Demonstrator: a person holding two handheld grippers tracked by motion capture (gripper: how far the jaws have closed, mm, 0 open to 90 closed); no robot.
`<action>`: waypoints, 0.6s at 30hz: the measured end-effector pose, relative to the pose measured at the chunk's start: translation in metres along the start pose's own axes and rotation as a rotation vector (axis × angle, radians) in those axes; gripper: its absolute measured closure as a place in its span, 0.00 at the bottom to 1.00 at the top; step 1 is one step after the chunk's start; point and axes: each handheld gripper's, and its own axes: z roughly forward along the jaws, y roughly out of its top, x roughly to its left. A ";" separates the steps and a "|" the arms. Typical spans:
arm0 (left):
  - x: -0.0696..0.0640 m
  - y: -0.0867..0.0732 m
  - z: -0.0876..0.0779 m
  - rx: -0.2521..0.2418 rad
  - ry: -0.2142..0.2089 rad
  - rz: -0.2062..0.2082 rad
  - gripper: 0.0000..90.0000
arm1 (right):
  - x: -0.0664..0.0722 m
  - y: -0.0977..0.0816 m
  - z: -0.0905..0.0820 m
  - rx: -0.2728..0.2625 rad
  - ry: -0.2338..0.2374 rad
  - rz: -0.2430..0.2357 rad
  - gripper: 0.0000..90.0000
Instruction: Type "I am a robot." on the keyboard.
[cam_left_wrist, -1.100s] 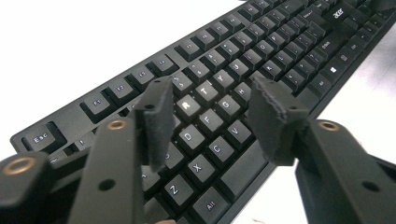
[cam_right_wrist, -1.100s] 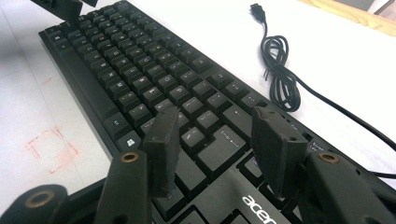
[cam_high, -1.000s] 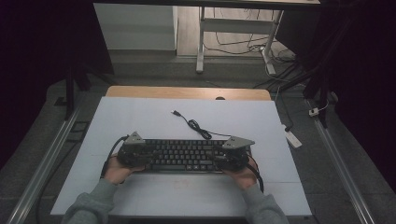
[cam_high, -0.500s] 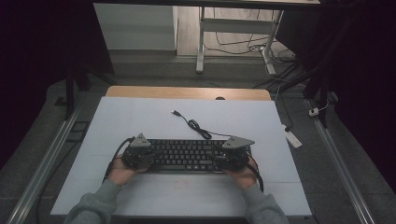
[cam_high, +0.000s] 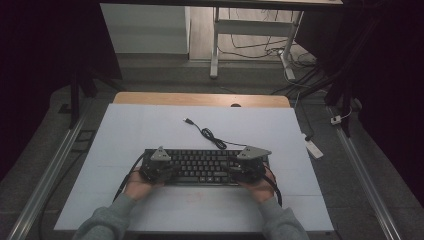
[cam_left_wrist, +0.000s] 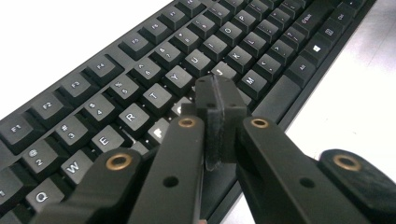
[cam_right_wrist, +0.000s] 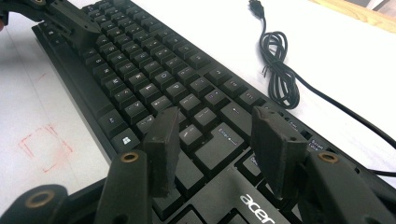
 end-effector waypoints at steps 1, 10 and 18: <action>0.000 0.000 0.001 0.003 -0.001 0.004 0.99 | 0.000 0.000 0.000 0.000 0.000 0.000 0.58; -0.004 0.001 0.010 0.026 -0.008 0.015 0.99 | 0.000 0.000 0.001 0.008 -0.001 0.002 0.58; -0.005 0.001 0.012 0.040 -0.012 0.015 0.99 | 0.000 -0.001 0.001 0.010 -0.004 0.000 0.58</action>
